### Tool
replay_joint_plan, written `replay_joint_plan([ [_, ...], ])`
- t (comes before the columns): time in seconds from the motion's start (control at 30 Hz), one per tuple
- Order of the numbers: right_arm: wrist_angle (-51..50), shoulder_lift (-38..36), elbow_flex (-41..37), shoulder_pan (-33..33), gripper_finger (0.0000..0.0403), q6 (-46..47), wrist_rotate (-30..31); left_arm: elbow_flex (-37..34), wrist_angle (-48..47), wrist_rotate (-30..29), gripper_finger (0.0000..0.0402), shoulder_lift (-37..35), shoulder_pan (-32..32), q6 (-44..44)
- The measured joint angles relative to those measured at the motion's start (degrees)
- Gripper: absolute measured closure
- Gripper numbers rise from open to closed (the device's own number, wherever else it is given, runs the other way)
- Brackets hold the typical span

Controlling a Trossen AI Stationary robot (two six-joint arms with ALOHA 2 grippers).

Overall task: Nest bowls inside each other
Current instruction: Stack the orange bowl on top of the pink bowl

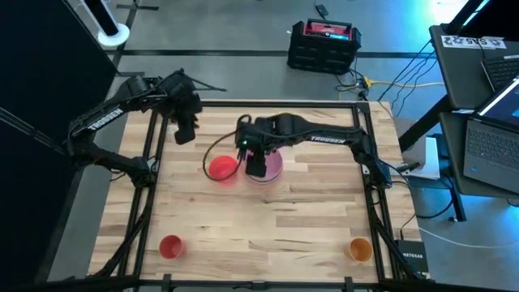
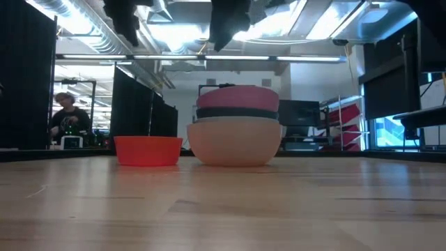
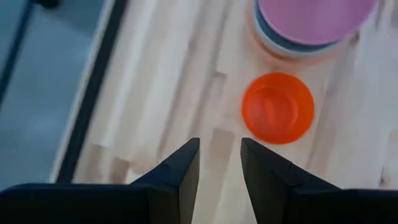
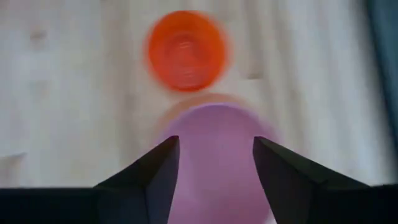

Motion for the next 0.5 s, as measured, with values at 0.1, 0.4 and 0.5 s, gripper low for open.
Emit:
replay_joint_plan([
  [0.1, -1.2, -0.5, 2.4, -0.4, 0.0221, -0.7, 3.4, -2.7, 2.3, 2.2, 0.0298, 0.5, -1.4, -0.5],
  [0.4, -1.7, -4.7, 4.3, -0.6, 0.0210, -0.8, 8.0, -15.4, 16.2, 4.0, 0.0297, 1.4, -6.5, -3.4],
  [0.5, -1.3, -6.1, 4.3, -0.6, 0.0210, -0.7, 8.3, -17.2, 18.1, 2.0, 0.0297, 3.4, -7.1, -4.2],
])
